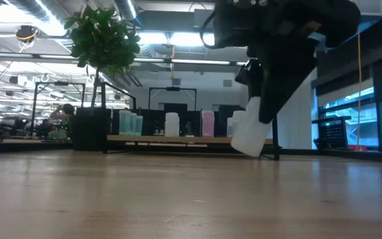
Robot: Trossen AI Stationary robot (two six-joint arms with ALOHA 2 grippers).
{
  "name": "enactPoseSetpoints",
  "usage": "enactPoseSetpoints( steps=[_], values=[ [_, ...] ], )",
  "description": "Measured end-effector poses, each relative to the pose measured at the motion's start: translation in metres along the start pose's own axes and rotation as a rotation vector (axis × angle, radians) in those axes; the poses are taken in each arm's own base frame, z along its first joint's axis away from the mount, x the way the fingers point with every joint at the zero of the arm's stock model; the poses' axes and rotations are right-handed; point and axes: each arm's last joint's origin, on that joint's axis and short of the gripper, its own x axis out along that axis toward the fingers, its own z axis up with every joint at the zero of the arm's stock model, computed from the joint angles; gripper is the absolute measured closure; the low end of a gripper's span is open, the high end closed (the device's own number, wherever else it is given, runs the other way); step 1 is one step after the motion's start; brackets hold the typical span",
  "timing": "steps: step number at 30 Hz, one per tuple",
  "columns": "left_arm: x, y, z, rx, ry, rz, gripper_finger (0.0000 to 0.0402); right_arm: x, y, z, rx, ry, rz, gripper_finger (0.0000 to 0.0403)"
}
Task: Pick and place medicine bottles onto shelf by color
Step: Put the white medicine bottle on the shelf aligned with the other white medicine bottle
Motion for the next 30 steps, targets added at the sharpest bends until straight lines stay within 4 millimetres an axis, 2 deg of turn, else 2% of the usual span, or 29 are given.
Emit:
enactPoseSetpoints(
  steps=[5,14,20,30],
  values=[
    [0.000,0.000,0.000,0.000,0.000,0.000,0.0152,0.004,0.002,0.008,0.000,0.016,-0.006,0.0251],
    [0.000,0.000,0.000,0.000,0.000,0.000,0.0152,0.017,0.002,0.007,-0.003,0.047,-0.019,0.0233],
    [0.000,0.000,0.000,0.000,0.000,0.000,0.0152,0.016,-0.001,0.008,-0.014,0.020,-0.121,0.0232],
    [0.000,0.000,0.000,0.000,0.000,0.000,0.0152,0.016,0.001,0.008,-0.050,0.041,-0.036,0.0231]
  ],
)
